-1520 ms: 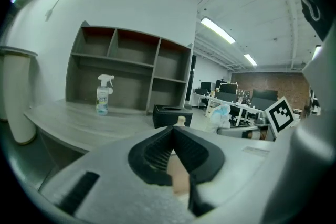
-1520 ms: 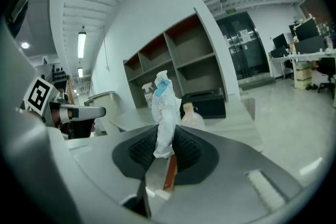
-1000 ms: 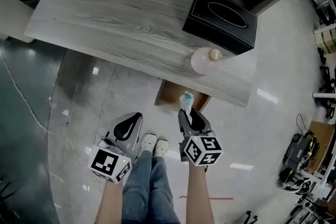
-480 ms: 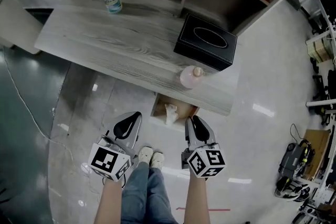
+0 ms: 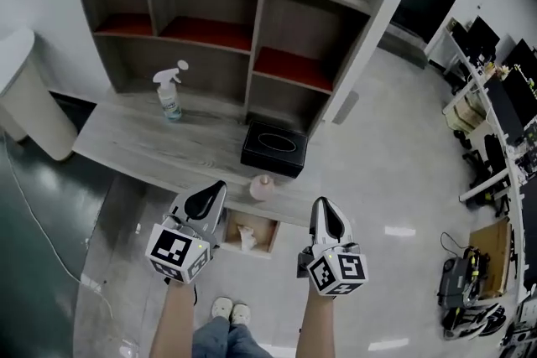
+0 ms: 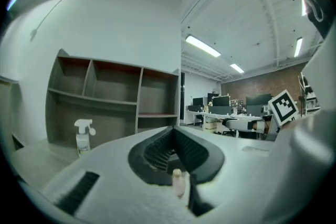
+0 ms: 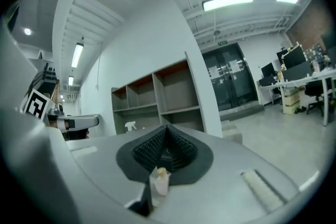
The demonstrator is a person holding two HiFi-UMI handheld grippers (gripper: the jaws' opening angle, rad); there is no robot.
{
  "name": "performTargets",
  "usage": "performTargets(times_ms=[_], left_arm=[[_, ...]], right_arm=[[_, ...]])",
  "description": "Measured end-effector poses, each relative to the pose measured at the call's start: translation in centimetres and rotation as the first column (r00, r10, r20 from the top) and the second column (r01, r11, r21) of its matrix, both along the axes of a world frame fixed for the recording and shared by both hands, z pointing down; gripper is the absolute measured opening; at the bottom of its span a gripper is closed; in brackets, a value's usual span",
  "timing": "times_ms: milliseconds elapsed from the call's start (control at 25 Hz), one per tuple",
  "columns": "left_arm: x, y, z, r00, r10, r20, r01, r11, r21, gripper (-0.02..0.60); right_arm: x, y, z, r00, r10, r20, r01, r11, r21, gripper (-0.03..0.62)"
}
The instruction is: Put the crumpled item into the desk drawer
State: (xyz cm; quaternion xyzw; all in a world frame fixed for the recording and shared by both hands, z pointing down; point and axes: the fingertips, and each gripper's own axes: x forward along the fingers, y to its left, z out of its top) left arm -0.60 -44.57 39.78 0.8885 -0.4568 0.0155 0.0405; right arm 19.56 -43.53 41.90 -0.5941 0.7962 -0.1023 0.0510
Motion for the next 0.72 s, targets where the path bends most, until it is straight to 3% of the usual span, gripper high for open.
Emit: performTargets(times_ms=[160, 360, 720], left_arm=[[1.0, 0.2, -6.5, 1.0, 0.022, 0.005, -0.023, 0.994, 0.109, 0.003], [2.3, 1.7, -11.5, 0.999, 0.046, 0.02, -0.049, 0.98, 0.195, 0.003], [2.9, 4.4, -13.3, 0.998, 0.056, 0.017, -0.059, 0.97, 0.236, 0.003]], right_arm=[[2.2, 1.2, -6.6, 0.999, 0.049, 0.0, -0.049, 0.992, 0.119, 0.012], [4.1, 4.0, -11.8, 0.996, 0.094, -0.004, -0.091, 0.971, 0.221, 0.012], [4.3, 7.8, -13.5, 0.995, 0.099, -0.026, -0.089, 0.96, 0.266, 0.011]])
